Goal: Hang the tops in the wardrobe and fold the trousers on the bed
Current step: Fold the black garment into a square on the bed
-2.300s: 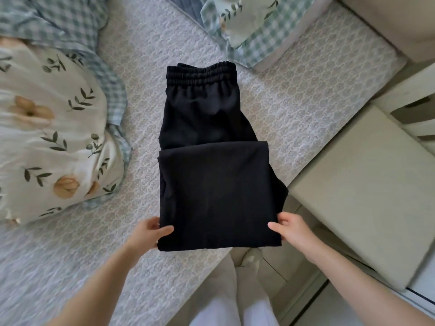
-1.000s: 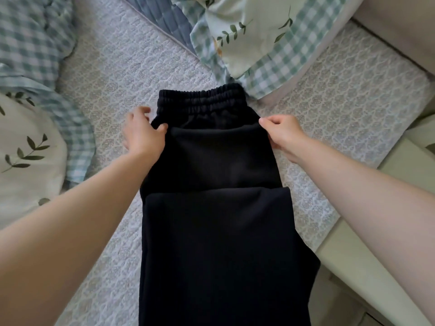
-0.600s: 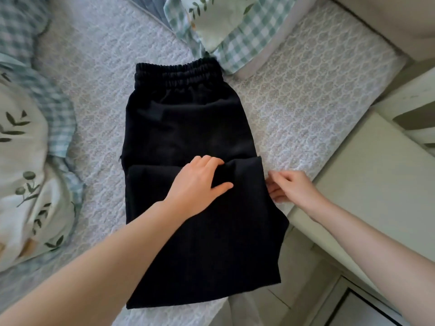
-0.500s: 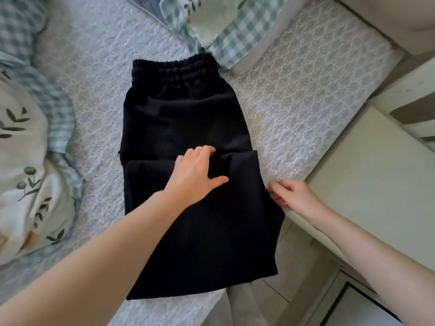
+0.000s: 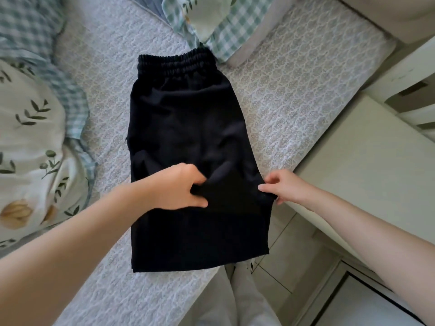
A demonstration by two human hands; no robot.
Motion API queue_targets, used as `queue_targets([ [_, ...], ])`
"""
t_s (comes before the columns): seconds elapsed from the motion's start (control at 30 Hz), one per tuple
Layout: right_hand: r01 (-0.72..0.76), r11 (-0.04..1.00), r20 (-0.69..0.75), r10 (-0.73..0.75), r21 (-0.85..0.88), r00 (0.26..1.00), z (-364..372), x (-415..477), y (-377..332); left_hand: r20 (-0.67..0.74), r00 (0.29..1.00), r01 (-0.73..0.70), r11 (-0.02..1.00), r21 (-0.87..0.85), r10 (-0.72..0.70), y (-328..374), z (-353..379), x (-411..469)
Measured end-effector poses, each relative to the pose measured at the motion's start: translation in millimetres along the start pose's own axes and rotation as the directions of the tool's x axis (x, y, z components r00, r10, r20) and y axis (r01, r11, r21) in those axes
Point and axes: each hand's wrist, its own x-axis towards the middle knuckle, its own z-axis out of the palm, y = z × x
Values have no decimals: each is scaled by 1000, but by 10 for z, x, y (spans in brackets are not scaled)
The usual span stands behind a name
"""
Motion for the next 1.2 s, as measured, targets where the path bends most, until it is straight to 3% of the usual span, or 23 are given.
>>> queue_targets([
  [0.13,64,925,-136,-122,-375,983,121,-48,-127,127,988,-98,992,78,87,138,59,-417],
  [0.2,73,889,-147,-155,-452,977,208,-48,-222,161,981,-121,989,83,107,193,93,-527],
  [0.33,33,959,-82,-59,-283,995,424,21,-450,189,980,-67,997,42,58,183,43,-533],
  [0.47,-178,984,-36,178,8,983,527,89,-629,168,984,-79,988,133,56,124,1,-405],
  [0.53,-291,949,90,282,124,955,506,93,-677,175,980,-134,971,199,99,140,19,-354],
  [0.63,-392,908,312,334,147,890,405,96,-659,133,979,-176,971,164,155,137,-13,-239],
  [0.7,-414,888,363,326,198,873,341,111,-591,-25,992,-119,986,118,123,44,-90,-71],
  [0.8,-452,846,345,350,284,871,282,112,-469,-267,957,129,990,57,-109,-206,-170,224],
  [0.93,-431,841,319,331,328,888,287,160,-220,-242,906,333,938,-94,-346,-629,-123,412],
  [1.1,-269,914,268,189,303,945,385,144,-11,-245,881,417,909,-3,-405,-963,37,188],
  [1.2,-152,972,303,93,180,948,352,62,3,-249,875,444,894,66,-416,-1064,32,87],
])
